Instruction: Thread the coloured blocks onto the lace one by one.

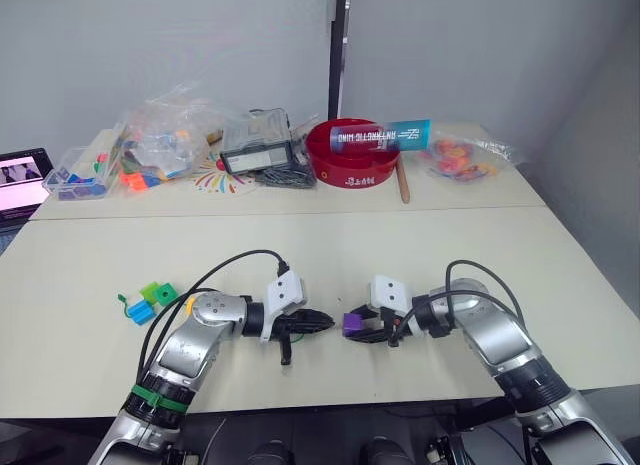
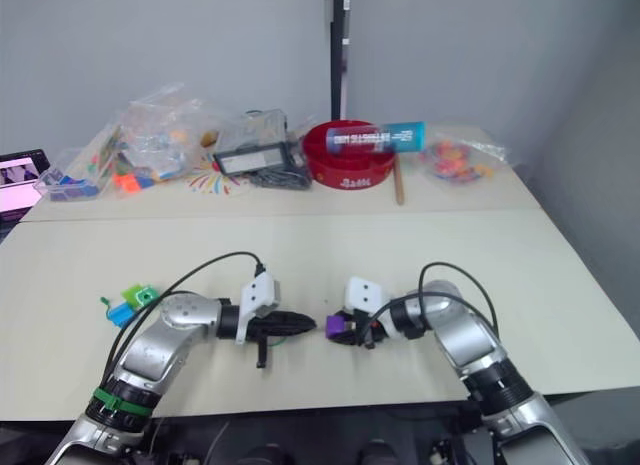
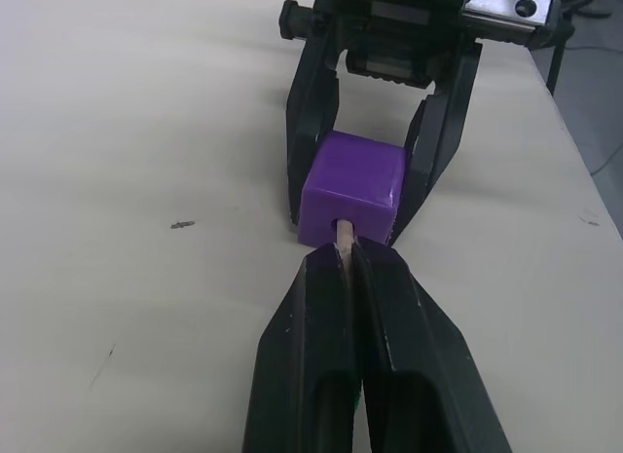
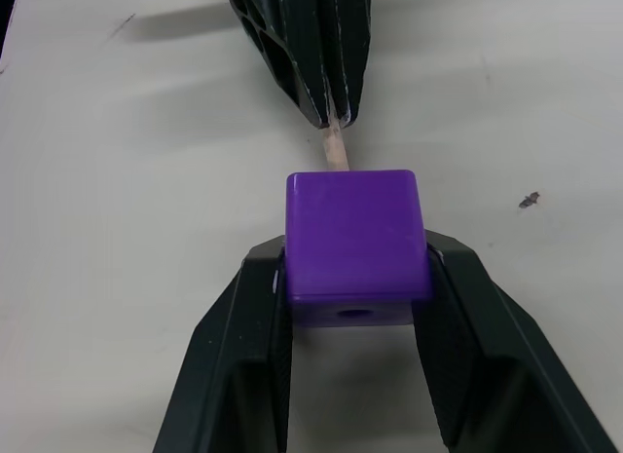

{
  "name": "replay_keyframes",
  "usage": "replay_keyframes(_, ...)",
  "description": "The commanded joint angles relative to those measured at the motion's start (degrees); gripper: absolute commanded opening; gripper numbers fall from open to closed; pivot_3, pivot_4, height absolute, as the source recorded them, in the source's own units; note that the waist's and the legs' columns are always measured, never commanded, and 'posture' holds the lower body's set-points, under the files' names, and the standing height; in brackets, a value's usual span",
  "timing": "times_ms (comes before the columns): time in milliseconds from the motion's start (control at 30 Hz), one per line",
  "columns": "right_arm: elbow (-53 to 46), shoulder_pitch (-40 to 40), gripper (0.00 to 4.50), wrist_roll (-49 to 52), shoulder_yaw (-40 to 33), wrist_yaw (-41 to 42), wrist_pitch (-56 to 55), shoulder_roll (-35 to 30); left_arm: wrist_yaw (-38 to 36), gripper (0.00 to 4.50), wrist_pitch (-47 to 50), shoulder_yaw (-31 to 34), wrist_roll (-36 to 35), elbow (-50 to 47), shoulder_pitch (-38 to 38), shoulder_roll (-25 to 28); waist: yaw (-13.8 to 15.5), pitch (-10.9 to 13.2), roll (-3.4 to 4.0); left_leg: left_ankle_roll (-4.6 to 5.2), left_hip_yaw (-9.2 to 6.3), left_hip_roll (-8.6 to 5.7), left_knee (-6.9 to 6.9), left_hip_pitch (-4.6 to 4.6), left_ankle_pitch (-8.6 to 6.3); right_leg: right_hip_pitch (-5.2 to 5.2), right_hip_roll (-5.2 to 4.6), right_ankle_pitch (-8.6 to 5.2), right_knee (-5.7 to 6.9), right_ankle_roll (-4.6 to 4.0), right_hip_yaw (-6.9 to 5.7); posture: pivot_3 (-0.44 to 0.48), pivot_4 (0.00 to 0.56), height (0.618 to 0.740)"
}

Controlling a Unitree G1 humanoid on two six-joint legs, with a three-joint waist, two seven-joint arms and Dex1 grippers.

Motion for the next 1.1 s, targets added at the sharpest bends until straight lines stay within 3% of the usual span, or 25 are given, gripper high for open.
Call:
replay_keyframes(33, -3.5, -0.2, 1.2, 2.4, 0.1, -0.1, -0.5, 1.5, -0.8, 0.0, -3.2, -0.9, -2.7, -0.7, 0.3, -2.1, -0.1, 0.0, 0.0, 0.0, 0.0, 0.0, 0.0, 0.0, 0.0, -0.01, 0.0, 0.0, 0.0, 0.0, 0.0, 0.0, 0.15, 0.74)
replay_keyframes(433, -5.2, 0.5, 1.2, 1.9, 0.3, 0.2, -1.1, 0.2, -2.7, 0.0, -8.7, -3.4, -0.3, 3.6, 0.7, -2.4, -0.2, 0.0, 0.0, 0.0, 0.0, 0.01, -0.02, -0.01, 0.0, -0.01, 0.0, 0.0, -0.01, 0.0, -0.01, 0.0, 0.15, 0.74)
replay_keyframes(1100, -8.0, 1.8, 1.2, 2.0, 1.5, -1.7, -0.3, 0.7, -3.1, 0.0, -8.2, -6.0, 2.1, 4.1, 0.2, -2.3, 0.0, 0.0, 0.0, 0.01, 0.0, -0.01, -0.02, 0.02, -0.01, 0.02, 0.01, 0.0, -0.01, 0.0, -0.01, 0.0, 0.15, 0.74)
